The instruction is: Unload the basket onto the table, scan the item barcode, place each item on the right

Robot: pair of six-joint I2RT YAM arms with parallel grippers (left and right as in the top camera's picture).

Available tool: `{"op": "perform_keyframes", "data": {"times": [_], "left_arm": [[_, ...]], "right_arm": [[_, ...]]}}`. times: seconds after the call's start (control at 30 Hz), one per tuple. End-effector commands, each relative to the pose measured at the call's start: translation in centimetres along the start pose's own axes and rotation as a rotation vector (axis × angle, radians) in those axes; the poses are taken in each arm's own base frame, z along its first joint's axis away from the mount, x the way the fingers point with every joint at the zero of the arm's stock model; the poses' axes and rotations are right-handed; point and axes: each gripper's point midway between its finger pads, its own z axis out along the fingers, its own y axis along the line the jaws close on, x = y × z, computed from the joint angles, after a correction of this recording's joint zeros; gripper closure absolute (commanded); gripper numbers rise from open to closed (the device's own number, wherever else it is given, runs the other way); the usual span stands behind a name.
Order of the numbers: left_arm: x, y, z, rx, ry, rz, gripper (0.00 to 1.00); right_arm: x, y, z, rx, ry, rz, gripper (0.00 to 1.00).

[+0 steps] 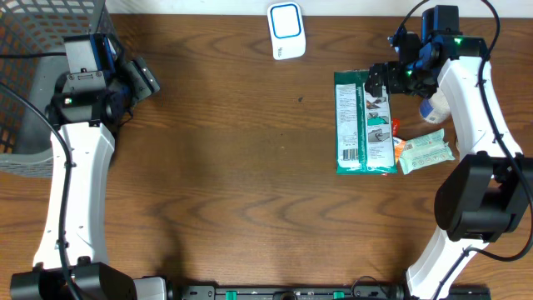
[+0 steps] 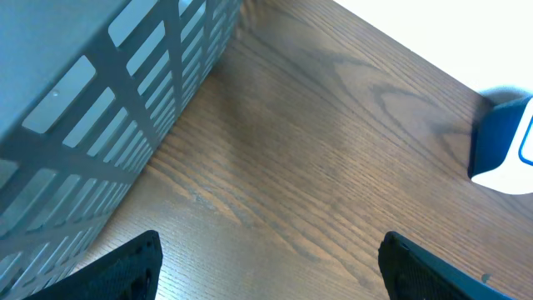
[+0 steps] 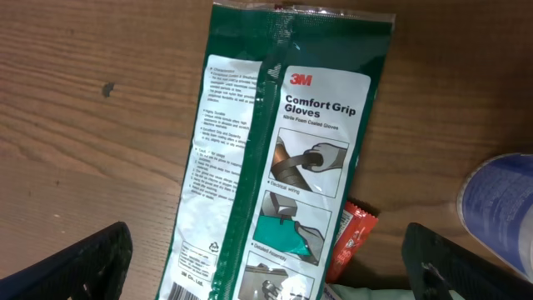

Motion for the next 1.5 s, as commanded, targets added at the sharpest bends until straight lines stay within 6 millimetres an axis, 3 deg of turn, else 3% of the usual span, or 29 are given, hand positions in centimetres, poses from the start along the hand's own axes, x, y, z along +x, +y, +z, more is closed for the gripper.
{"op": "perform_keyframes", "data": {"times": [0.0, 0.17, 0.3, 0.4, 0.5, 0.67, 0.77, 0.83, 0.97, 1.13, 1.23, 1.33, 1.47], "left_arm": [[-0.1, 0.8, 0.3, -0.026, -0.001, -0.015, 0.16], [-0.1, 0.8, 0.3, -0.026, -0.001, -0.015, 0.16], [-0.1, 0.8, 0.3, -0.026, -0.001, -0.015, 0.16], [-0.1, 0.8, 0.3, -0.026, -0.001, -0.015, 0.16], [-0.1, 0.8, 0.3, -0.026, -0.001, -0.015, 0.16], [-0.1, 0.8, 0.3, -0.026, -0.001, -0.015, 0.16], [-0.1, 0.8, 0.3, -0.026, -0.001, -0.015, 0.16], [-0.1, 0.8, 0.3, -0.026, -0.001, -0.015, 0.16], [-0.1, 0.8, 0.3, -0.026, -0.001, -0.015, 0.16], [-0.1, 0.8, 0.3, -0.026, -0.001, -0.015, 0.16], [-0.1, 0.8, 0.3, -0.026, -0.001, -0.015, 0.16], [-0.1, 0.8, 0.3, -0.026, -0.001, -0.015, 0.16], [-0.1, 0.8, 0.3, -0.026, -0.001, -0.015, 0.16]], "right_arm": [[-0.8, 0.3, -1.4, -0.004, -0.038, 0.005, 0.01], [-0.8, 0.3, -1.4, -0.003, -0.038, 0.003, 0.01], [0.3, -1.2, -1.5, 0.066, 0.005, -0.002, 0.01], [1.7, -0.8, -3.8, 0.068, 0.032, 0.007, 0.01], [1.1, 0.2, -8.8, 0.093, -0.075, -0.046, 0.01], [0.9, 3.6, -22.1, 0.132, -0.424, -0.129, 0.01], [4.1, 6.0, -31.2, 0.167, -0.672, -0.195, 0.01], [6.9, 7.2, -34.9, 0.183, -0.784, -0.224, 0.01], [13.5, 9.3, -38.9, 0.198, -0.967, -0.297, 0.01], [20.6, 10.3, -38.8, 0.169, -1.127, -0.312, 0.01], [23.5, 10.3, -37.7, 0.166, -1.208, -0.329, 0.01], [24.9, 9.8, -34.8, 0.167, -1.223, -0.332, 0.01], [24.3, 9.0, -31.5, 0.172, -1.24, -0.333, 0.01]]}}
